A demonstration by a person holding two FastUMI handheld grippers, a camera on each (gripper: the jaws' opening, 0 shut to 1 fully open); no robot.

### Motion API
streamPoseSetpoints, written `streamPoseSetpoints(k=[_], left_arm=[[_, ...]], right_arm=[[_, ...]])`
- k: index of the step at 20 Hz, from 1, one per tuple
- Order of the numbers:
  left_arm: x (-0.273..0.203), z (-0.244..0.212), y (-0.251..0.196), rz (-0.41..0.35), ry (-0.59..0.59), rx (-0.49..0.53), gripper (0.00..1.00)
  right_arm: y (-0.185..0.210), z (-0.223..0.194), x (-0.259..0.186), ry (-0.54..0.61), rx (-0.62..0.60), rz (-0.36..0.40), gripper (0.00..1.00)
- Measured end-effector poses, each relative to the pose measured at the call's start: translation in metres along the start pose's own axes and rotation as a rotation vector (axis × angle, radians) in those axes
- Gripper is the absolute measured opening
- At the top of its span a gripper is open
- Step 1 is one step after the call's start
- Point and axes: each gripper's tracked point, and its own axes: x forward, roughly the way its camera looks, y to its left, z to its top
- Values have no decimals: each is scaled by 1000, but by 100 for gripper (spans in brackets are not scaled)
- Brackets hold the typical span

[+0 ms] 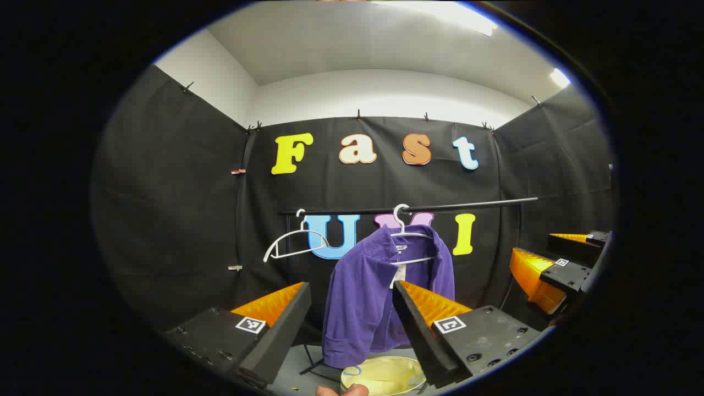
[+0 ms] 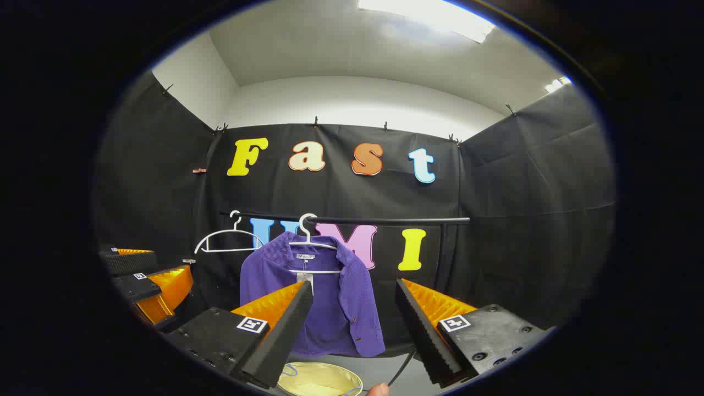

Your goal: Grasp the clothes on the hanger with both hands and then place them into the laundry hamper below.

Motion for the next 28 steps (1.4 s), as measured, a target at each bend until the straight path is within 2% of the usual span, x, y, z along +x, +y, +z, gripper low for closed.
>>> streamPoseSetpoints(k=[2,21,28], left_arm=[[-2,0,0,0,-5,-2,92],[2,-3,0,1,-13,14,95],[29,-13,-16,-56,6,34,95]], right_arm=[[-1,-1,0,-2,-1,0,99],[-4,-3,-3,-4,1,-21,97],[-20,-10,24,-13,1,-34,97]])
